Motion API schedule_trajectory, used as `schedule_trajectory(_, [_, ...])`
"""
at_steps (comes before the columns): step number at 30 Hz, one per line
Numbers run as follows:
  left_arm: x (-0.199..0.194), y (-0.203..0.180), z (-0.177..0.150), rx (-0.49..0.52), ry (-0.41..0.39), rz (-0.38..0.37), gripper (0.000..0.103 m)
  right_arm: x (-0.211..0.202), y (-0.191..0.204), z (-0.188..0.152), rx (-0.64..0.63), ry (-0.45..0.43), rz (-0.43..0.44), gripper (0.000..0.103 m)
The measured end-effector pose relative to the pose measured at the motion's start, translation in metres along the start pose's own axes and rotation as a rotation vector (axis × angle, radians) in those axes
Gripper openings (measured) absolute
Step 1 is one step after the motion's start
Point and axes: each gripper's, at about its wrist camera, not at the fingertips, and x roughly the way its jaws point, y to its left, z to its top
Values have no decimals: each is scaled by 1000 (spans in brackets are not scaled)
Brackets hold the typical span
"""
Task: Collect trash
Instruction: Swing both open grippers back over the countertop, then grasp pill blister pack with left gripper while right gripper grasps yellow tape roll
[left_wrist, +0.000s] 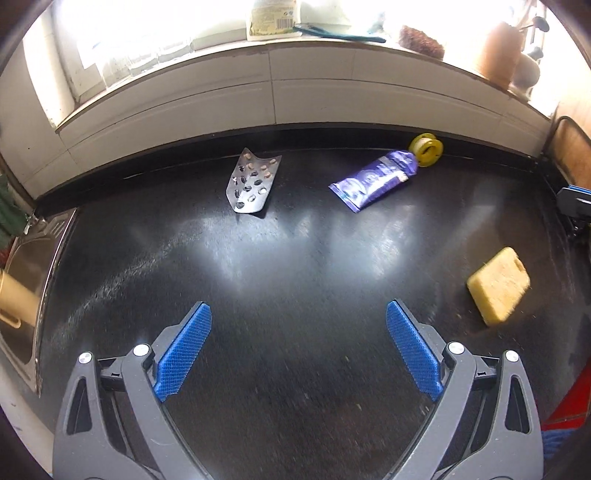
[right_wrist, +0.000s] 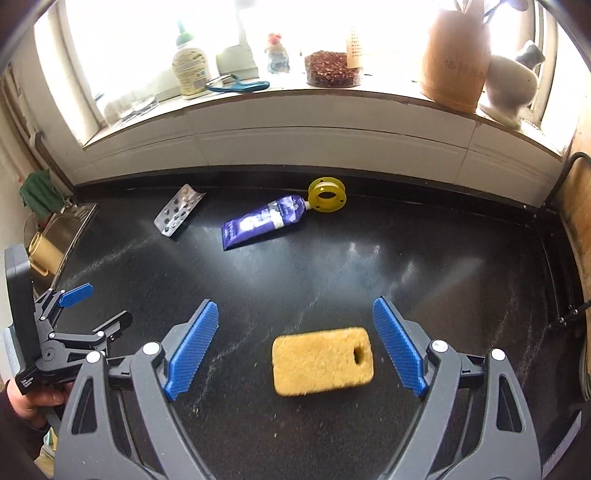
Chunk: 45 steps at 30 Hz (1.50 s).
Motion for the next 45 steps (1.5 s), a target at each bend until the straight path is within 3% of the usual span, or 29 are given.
schedule_trajectory(9, [103,30,64,2,43,91,93,93,-25,74,51,44,3,83])
schedule_trajectory(16, [160,51,94,-25,60,69,93,182,-46,112,126,132,-7,83])
schedule_trajectory(21, [174,57,109,-64,41,33,93,221,-51,120,159,162,13,72])
schedule_trajectory(23, [176,58,112,-69,38,15,91,225,-53,123,176,168,19,56])
schedule_trajectory(24, [176,57,112,-65,33,11,88,226,-53,123,176,172,22,55])
schedule_trajectory(25, [175,55,112,-57,25,8,79,224,-53,123,178,164,29,55])
schedule_trajectory(26, [172,53,112,-51,20,6,62,221,-54,122,175,158,36,55])
schedule_trajectory(28, [167,49,111,-37,26,4,43,212,-54,121,160,139,34,55])
schedule_trajectory(36, [123,31,86,-48,39,-28,41,150,-44,107,107,82,20,55])
schedule_trajectory(45, [46,-2,16,-68,58,-31,41,71,-21,52,20,47,7,55])
